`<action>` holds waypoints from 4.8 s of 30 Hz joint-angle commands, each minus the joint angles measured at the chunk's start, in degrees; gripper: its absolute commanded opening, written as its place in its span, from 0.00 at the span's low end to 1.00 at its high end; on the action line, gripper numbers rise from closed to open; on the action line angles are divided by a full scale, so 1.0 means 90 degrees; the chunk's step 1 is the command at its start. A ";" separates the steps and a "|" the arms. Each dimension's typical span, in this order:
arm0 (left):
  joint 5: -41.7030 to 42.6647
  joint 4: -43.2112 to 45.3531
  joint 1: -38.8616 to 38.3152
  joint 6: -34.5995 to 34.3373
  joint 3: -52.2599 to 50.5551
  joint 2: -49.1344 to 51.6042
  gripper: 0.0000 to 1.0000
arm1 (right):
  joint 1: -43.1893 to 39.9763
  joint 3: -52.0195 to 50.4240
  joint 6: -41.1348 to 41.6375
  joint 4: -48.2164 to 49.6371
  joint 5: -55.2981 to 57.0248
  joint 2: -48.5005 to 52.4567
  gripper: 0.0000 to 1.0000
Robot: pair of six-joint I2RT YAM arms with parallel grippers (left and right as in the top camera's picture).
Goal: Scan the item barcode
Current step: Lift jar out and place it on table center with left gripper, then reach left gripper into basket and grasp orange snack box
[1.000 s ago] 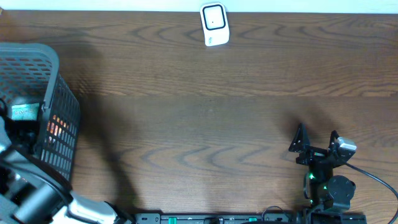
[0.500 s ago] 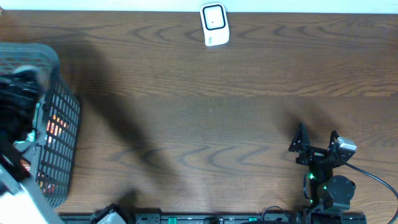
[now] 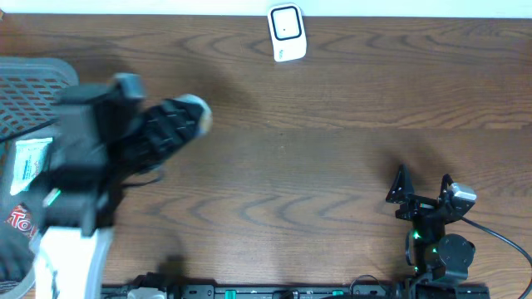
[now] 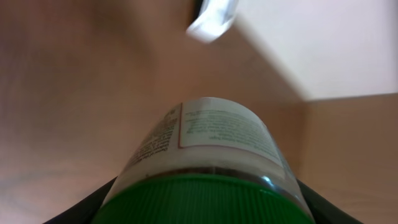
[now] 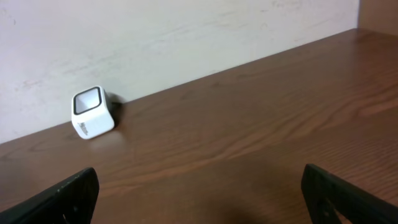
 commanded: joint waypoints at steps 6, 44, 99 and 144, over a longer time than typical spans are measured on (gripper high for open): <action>-0.1950 -0.0136 -0.1506 -0.1826 -0.0318 0.1766 0.66 | 0.0041 -0.0010 0.0019 -0.0024 0.0010 -0.0005 0.99; -0.3334 0.1270 -0.2727 -0.4209 0.0039 0.1763 0.89 | 0.0041 -0.0010 0.0019 -0.0024 0.0010 -0.0005 0.99; -0.3706 -0.0916 0.4571 0.2586 0.1549 0.4663 0.93 | 0.0041 -0.0010 0.0019 -0.0024 0.0010 -0.0005 0.99; -0.3303 0.0918 0.4609 0.2533 -0.0396 0.4940 0.72 | 0.0041 -0.0010 0.0019 -0.0024 0.0010 -0.0002 0.99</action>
